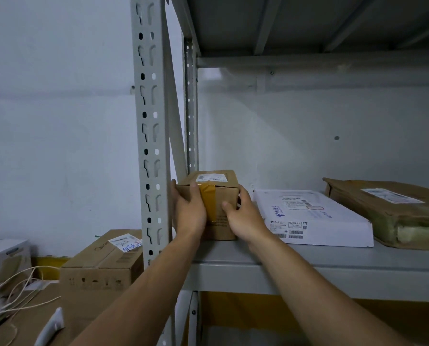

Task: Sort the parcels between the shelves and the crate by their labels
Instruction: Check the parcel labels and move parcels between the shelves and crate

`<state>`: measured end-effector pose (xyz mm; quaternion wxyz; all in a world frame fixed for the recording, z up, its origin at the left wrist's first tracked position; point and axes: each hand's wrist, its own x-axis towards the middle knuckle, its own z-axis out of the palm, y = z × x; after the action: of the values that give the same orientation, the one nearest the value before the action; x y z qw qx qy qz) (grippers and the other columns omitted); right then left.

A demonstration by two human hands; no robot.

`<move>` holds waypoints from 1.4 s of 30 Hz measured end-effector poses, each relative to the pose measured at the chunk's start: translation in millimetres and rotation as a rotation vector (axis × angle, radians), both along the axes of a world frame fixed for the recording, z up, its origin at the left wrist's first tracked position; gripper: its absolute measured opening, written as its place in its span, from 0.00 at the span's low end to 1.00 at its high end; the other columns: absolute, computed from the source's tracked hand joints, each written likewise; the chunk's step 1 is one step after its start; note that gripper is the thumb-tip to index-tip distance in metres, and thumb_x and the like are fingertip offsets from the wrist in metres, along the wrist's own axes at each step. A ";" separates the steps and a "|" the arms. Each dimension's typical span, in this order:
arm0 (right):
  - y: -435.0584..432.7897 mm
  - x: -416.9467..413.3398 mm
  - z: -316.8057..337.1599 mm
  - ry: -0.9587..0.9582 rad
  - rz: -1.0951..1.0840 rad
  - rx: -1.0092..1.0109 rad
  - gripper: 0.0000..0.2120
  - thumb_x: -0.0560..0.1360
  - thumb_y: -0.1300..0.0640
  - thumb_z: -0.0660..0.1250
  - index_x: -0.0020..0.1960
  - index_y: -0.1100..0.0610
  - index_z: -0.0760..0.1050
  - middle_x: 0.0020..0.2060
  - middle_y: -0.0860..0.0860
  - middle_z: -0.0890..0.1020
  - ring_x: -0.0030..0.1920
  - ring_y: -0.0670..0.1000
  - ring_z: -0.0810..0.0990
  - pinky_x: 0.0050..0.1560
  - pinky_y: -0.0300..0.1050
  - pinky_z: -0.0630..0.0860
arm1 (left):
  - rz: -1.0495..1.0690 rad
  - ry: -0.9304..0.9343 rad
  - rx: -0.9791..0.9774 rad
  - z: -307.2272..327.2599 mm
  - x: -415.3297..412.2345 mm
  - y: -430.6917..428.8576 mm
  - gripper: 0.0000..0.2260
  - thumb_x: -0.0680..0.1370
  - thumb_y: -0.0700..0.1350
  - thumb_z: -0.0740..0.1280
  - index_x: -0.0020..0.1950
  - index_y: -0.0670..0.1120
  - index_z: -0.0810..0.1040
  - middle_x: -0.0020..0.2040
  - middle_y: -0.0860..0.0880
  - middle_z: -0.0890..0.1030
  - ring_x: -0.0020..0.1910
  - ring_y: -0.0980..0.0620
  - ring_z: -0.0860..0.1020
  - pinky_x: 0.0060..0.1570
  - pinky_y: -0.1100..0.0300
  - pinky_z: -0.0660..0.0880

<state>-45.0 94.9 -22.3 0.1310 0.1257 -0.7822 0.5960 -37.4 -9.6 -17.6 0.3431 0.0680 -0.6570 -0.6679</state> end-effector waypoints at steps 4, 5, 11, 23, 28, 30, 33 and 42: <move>-0.1 -1.2 1.4 -0.020 0.008 -0.031 0.26 0.80 0.56 0.61 0.76 0.45 0.59 0.67 0.47 0.75 0.66 0.52 0.73 0.67 0.54 0.71 | 0.016 -0.012 -0.017 -1.0 -0.2 2.0 0.28 0.82 0.55 0.57 0.79 0.55 0.48 0.78 0.51 0.57 0.76 0.46 0.59 0.72 0.48 0.59; -0.3 0.8 1.4 -0.030 0.019 -0.038 0.25 0.80 0.57 0.61 0.75 0.45 0.61 0.66 0.46 0.75 0.65 0.52 0.74 0.67 0.54 0.72 | 0.032 -0.013 -0.033 -1.5 0.1 1.5 0.29 0.82 0.54 0.58 0.79 0.55 0.48 0.78 0.51 0.57 0.76 0.46 0.58 0.73 0.47 0.58; 18.8 15.7 2.1 -0.050 0.045 -0.109 0.15 0.80 0.59 0.61 0.61 0.43 0.68 0.47 0.34 0.73 0.53 0.40 0.73 0.45 0.30 0.69 | 0.185 0.305 -0.472 -13.9 9.8 14.5 0.28 0.77 0.44 0.63 0.76 0.52 0.60 0.78 0.52 0.58 0.78 0.51 0.51 0.75 0.50 0.48; 105.7 36.3 7.3 0.125 -0.156 -0.078 0.16 0.79 0.59 0.62 0.66 0.50 0.74 0.63 0.44 0.78 0.61 0.45 0.75 0.60 0.40 0.74 | -0.352 0.156 -0.235 -2.8 32.4 81.3 0.11 0.81 0.39 0.62 0.59 0.52 0.77 0.54 0.58 0.79 0.51 0.66 0.75 0.47 0.74 0.70; 156.1 32.4 4.7 0.146 -0.268 -0.016 0.16 0.80 0.59 0.62 0.67 0.53 0.74 0.64 0.48 0.77 0.63 0.47 0.74 0.62 0.40 0.69 | -0.420 -0.035 -0.180 -3.6 28.6 99.9 0.14 0.81 0.41 0.62 0.67 0.48 0.74 0.58 0.54 0.76 0.51 0.59 0.74 0.43 0.71 0.68; 174.2 29.6 2.1 0.134 -0.303 0.006 0.16 0.79 0.59 0.62 0.66 0.54 0.75 0.64 0.48 0.77 0.64 0.48 0.74 0.59 0.40 0.68 | -0.425 -0.093 -0.158 -5.8 25.7 106.2 0.16 0.81 0.42 0.62 0.68 0.48 0.73 0.63 0.51 0.75 0.58 0.54 0.73 0.54 0.64 0.70; 193.1 25.4 -1.5 0.124 -0.352 0.074 0.15 0.79 0.58 0.62 0.65 0.53 0.75 0.64 0.48 0.77 0.65 0.49 0.73 0.56 0.39 0.65 | -0.407 -0.180 -0.156 -8.0 20.2 113.8 0.18 0.81 0.43 0.63 0.71 0.49 0.69 0.70 0.49 0.71 0.62 0.51 0.70 0.59 0.57 0.66; 224.7 8.0 -8.4 0.053 -0.342 0.192 0.17 0.78 0.54 0.63 0.66 0.54 0.75 0.68 0.50 0.75 0.67 0.51 0.72 0.61 0.42 0.66 | -0.387 -0.370 -0.189 -9.5 2.7 127.2 0.19 0.80 0.44 0.63 0.70 0.44 0.68 0.60 0.47 0.78 0.52 0.48 0.77 0.49 0.55 0.74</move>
<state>-37.0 319.5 -30.6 0.2382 0.0185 -0.8417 0.4843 -34.7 117.6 -27.0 0.0881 0.0298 -0.7684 -0.6331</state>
